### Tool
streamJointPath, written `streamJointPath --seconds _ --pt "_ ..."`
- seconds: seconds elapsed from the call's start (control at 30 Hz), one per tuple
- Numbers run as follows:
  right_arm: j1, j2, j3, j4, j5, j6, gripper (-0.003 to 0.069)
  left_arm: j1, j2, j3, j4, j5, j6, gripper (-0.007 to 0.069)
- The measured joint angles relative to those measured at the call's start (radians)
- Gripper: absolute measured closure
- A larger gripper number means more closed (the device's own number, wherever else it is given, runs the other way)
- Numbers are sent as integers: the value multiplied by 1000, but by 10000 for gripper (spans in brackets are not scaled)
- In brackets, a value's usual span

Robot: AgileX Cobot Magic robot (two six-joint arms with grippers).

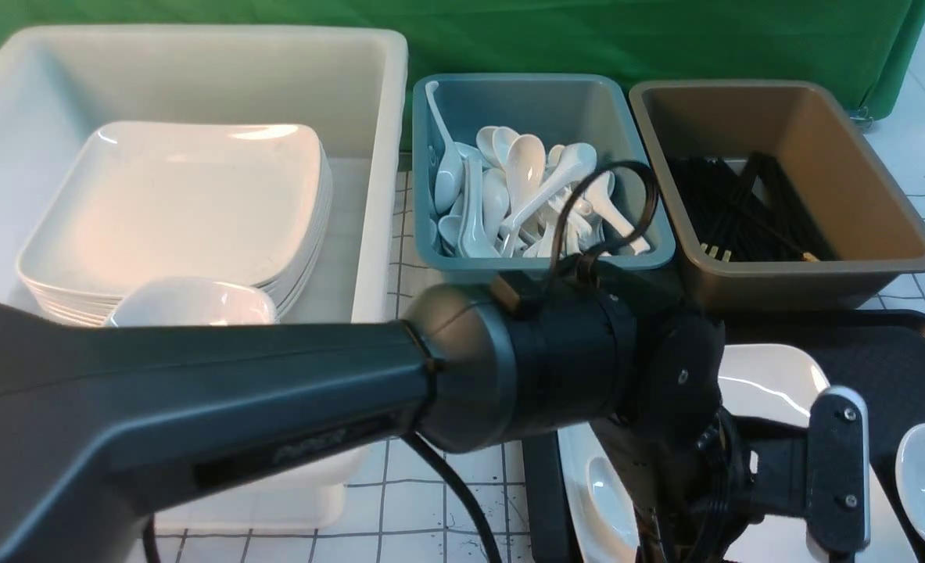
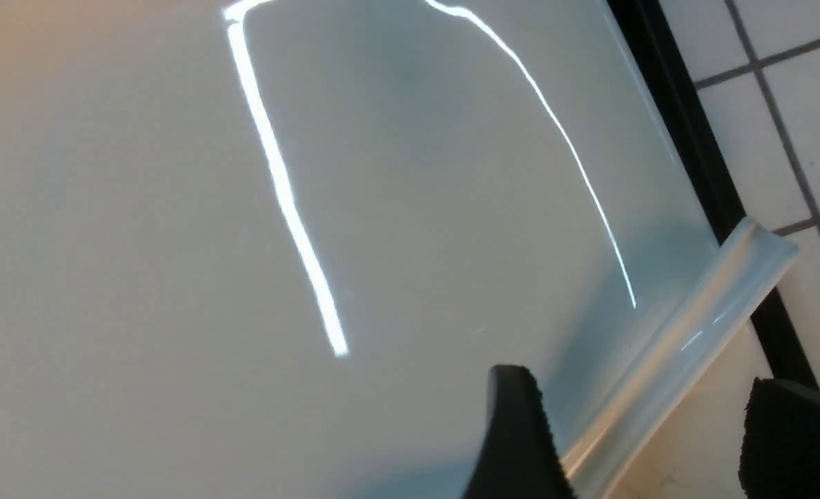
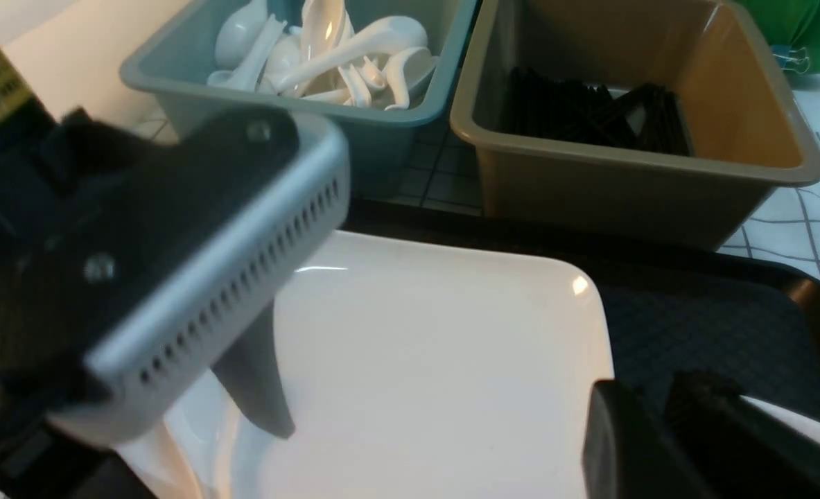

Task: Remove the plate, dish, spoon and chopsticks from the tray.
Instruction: Use the left arm to grab a soup spoon from the plate

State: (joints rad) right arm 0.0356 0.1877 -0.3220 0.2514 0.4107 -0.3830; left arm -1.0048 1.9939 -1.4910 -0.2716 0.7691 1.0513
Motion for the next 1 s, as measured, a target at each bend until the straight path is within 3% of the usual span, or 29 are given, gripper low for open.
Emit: streamJointPath --seconds 0.17,0.7,0.77,0.93,1.0 --pt "0 0 0 0 0 0 496 -7 44 0 31 25 23 284" --pt "0 0 0 0 1 0 482 -7 104 -8 120 -86 7 326" --pt "0 0 0 0 1 0 482 -7 104 -8 123 -86 -39 361" --pt "0 0 0 0 1 0 481 -7 95 -8 138 -86 -303 552" --pt "0 0 0 0 1 0 479 -7 77 -8 141 -87 -380 594"
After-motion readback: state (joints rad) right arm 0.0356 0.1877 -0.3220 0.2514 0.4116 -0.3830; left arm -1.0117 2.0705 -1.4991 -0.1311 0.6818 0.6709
